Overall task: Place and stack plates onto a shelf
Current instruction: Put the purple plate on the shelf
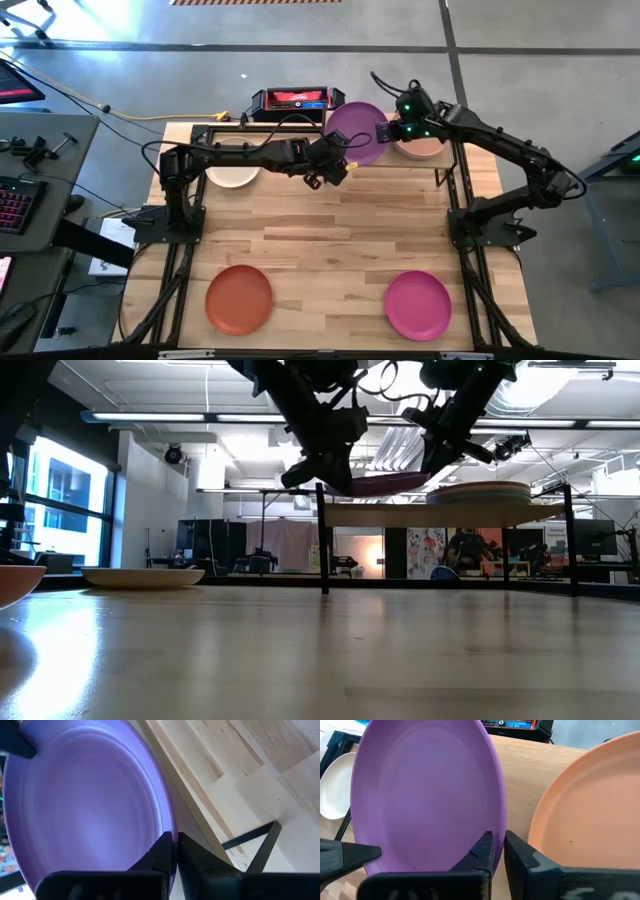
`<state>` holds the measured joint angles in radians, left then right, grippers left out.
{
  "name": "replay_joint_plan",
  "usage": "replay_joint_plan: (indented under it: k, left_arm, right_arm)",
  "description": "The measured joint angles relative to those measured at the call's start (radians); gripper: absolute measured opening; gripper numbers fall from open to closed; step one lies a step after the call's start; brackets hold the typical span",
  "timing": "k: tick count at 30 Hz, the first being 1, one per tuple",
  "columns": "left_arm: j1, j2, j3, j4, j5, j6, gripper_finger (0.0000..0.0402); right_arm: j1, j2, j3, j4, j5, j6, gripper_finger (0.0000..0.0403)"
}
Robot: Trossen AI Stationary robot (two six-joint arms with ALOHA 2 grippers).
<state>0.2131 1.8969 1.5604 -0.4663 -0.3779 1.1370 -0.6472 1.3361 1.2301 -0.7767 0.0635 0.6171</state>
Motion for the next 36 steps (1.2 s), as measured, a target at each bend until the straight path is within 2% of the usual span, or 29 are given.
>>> replay_joint_plan:
  k: [10, 18, 27, 36]
  left_arm:
    - [0.0, 0.0, 0.0, 0.014, -0.015, -0.144, 0.0017]
    - [0.001, 0.0, 0.001, -0.025, -0.021, -0.265, 0.006]
    - [0.002, 0.0, 0.001, -0.016, -0.051, -0.325, 0.0113]
    - [-0.014, -0.004, 0.001, -0.01, -0.088, -0.324, 0.012]
  right_arm:
    - [0.0, 0.0, 0.0, 0.01, 0.012, 0.011, 0.0002]
    - [0.0, 0.0, 0.0, 0.022, 0.012, 0.011, 0.0]
    - [-0.001, 0.0, 0.0, 0.035, 0.015, 0.011, 0.0]
    - [-0.029, 0.0, 0.0, 0.038, 0.03, 0.01, 0.0]
